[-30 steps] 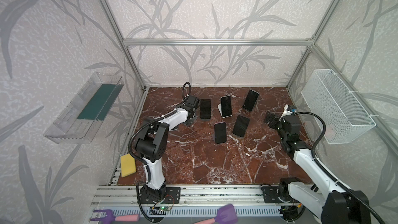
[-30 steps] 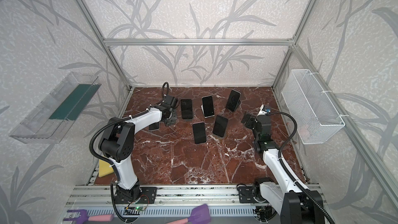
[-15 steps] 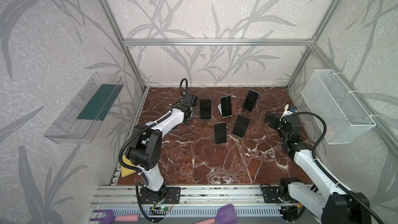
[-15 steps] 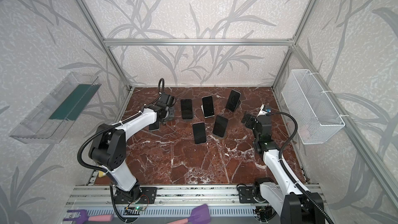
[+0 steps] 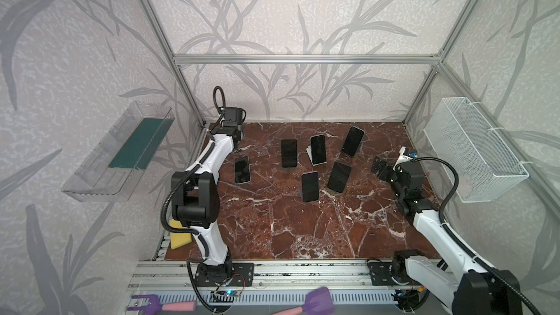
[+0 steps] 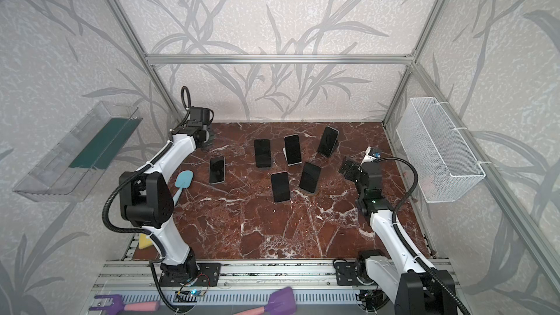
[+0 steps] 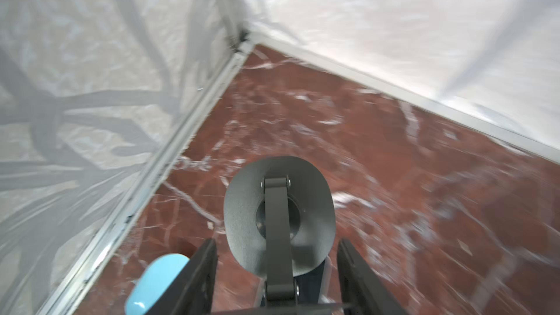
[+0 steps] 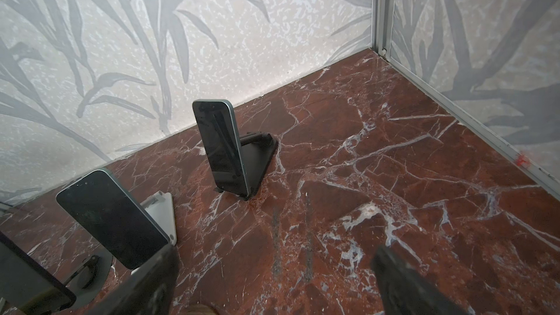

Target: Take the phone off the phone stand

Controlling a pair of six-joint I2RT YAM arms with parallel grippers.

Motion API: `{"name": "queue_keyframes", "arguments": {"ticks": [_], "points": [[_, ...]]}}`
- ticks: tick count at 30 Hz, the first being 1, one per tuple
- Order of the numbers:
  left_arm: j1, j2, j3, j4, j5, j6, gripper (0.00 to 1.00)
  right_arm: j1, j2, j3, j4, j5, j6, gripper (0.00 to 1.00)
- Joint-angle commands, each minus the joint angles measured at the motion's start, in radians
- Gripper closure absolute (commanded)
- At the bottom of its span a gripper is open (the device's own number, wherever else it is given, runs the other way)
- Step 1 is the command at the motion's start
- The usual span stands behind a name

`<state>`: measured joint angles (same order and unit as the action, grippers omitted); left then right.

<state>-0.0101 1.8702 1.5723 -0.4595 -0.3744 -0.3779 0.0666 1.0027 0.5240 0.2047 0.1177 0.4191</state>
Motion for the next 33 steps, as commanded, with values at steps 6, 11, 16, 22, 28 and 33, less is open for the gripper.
{"name": "queue_keyframes", "arguments": {"ticks": [6,11,16,22,28,33], "points": [[0.075,0.169,0.071,0.008,0.063,-0.017,0.46,0.005,0.026,-0.001,0.018,-0.006,0.004,0.02],[0.105,0.215,0.051,0.018,0.085,-0.060,0.47,0.005,0.039,0.001,0.022,0.002,0.000,0.02],[0.122,0.235,0.036,0.028,0.113,-0.071,0.47,0.005,0.042,-0.001,0.025,-0.003,0.000,0.02],[0.135,0.250,0.043,0.015,0.129,-0.057,0.41,0.006,0.040,0.001,0.023,-0.017,0.003,0.02],[0.138,0.222,0.081,-0.080,0.151,-0.030,0.18,0.006,0.022,0.004,0.010,-0.050,0.025,0.01],[0.117,0.090,0.072,-0.128,0.135,-0.025,0.13,0.004,0.019,0.007,0.014,-0.163,0.096,0.00]]}}
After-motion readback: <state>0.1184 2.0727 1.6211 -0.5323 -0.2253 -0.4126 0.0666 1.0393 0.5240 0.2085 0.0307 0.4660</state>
